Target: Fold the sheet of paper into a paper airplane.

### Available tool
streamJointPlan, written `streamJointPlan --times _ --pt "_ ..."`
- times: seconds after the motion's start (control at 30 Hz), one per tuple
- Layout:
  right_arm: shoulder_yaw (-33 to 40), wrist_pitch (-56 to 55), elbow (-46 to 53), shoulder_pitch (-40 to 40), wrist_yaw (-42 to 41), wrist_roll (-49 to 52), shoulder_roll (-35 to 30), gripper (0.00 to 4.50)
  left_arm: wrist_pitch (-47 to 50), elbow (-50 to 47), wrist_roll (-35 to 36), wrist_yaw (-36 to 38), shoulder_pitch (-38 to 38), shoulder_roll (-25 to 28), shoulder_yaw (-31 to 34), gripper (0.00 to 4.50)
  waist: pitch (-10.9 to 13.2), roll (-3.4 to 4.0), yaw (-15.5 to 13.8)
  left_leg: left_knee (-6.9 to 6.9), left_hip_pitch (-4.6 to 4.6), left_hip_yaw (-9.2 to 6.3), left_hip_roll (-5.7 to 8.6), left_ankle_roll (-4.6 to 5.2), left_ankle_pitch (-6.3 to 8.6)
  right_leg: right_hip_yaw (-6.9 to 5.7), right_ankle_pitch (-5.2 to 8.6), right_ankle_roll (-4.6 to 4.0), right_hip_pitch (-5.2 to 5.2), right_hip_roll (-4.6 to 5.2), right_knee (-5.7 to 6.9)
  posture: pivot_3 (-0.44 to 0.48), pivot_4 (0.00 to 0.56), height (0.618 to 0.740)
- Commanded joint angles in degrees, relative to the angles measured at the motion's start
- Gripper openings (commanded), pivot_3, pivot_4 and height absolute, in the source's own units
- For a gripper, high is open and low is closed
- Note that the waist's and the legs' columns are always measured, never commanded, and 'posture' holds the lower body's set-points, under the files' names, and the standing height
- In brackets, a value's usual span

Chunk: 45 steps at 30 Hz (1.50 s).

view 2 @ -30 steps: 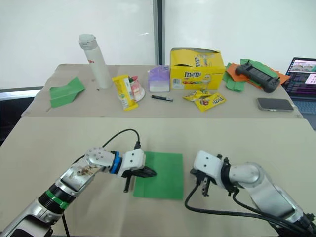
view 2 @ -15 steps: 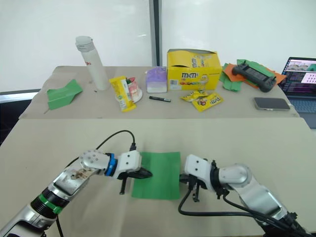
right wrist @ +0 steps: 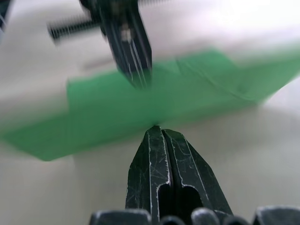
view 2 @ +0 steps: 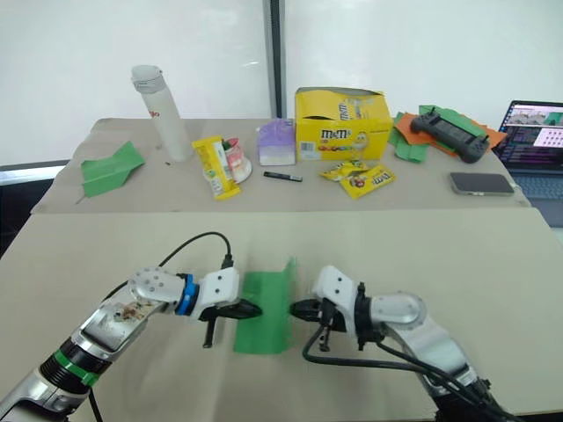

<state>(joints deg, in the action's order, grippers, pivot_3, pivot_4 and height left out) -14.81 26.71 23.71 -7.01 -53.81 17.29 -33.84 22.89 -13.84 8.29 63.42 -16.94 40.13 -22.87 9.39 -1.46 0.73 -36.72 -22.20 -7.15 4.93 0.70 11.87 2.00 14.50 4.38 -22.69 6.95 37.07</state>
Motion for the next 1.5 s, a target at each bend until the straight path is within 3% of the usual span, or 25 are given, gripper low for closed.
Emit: streamJointPlan --times 0.03,0.23,0.47,0.7,0.8,0.93,1.17,1.5 --pt "-0.3 0.2 -0.1 -2.5 0.3 1.5 2.0 0.01 3.1 1.8 -1.6 -0.9 2.4 1.4 -0.4 0.00 0.0 0.00 0.0 0.00 0.00 0.00 0.00 0.00 0.00 0.00 0.00 0.00 -0.01 0.00 0.00 0.000 0.150 0.740" --pt "-4.3 -0.9 -6.7 -6.5 1.6 -2.0 6.0 0.01 5.5 -0.8 0.3 -2.5 4.7 1.6 2.3 0.00 0.0 0.01 0.1 0.03 0.02 -0.01 0.00 -0.03 0.02 0.00 -0.07 -0.14 -0.01 -0.01 0.00 0.000 0.150 0.740" --pt "-9.3 -2.7 -14.3 -11.1 0.0 -7.9 6.0 0.01 8.4 -3.4 7.1 -2.7 6.3 3.2 11.6 0.00 0.0 0.03 0.2 0.04 -0.10 0.00 -0.02 -0.05 0.04 0.04 -0.21 -0.37 -0.33 -0.07 0.05 0.000 0.150 0.740" --pt "-13.1 -1.6 -17.4 -14.7 -1.5 -12.1 5.3 0.01 12.2 -2.5 15.7 -1.5 3.1 4.2 21.2 0.00 0.0 0.02 0.2 0.04 -0.10 0.01 -0.10 -0.09 0.06 0.04 -0.23 -0.41 -0.37 -0.16 0.03 0.000 0.150 0.740" --pt "-13.4 -1.3 -17.3 -15.1 -1.1 -13.1 5.1 0.01 13.6 -3.9 17.5 -2.2 1.9 1.7 19.8 0.00 0.0 0.02 0.1 0.04 -0.03 0.01 -0.11 -0.11 0.07 0.03 -0.23 -0.42 -0.36 -0.17 0.00 0.000 0.150 0.740" --pt "-12.2 -0.6 -16.0 -14.5 -0.6 -13.0 4.6 0.01 13.5 -4.5 14.6 -3.8 1.6 -1.3 13.1 0.00 0.0 0.02 0.1 0.04 -0.07 0.03 -0.12 -0.12 0.07 0.09 -0.26 -0.45 -0.28 -0.18 0.02 0.000 0.150 0.740" --pt "-9.3 0.6 -13.8 -12.2 0.6 -11.2 4.2 0.01 11.7 -1.5 6.3 -3.9 1.1 0.3 3.6 0.00 0.0 0.02 -0.1 0.04 -0.11 0.06 -0.13 -0.12 0.07 0.13 -0.27 -0.47 -0.32 -0.22 0.02 0.000 0.150 0.740" --pt "-5.2 -9.2 -29.5 -15.9 5.8 -13.0 9.5 0.01 12.2 -0.8 4.8 -3.8 0.8 1.2 1.9 0.00 0.0 0.06 0.0 0.04 0.38 0.07 -0.39 -0.16 0.11 0.09 -0.20 -0.37 0.28 -0.44 -0.17 0.000 0.150 0.740"
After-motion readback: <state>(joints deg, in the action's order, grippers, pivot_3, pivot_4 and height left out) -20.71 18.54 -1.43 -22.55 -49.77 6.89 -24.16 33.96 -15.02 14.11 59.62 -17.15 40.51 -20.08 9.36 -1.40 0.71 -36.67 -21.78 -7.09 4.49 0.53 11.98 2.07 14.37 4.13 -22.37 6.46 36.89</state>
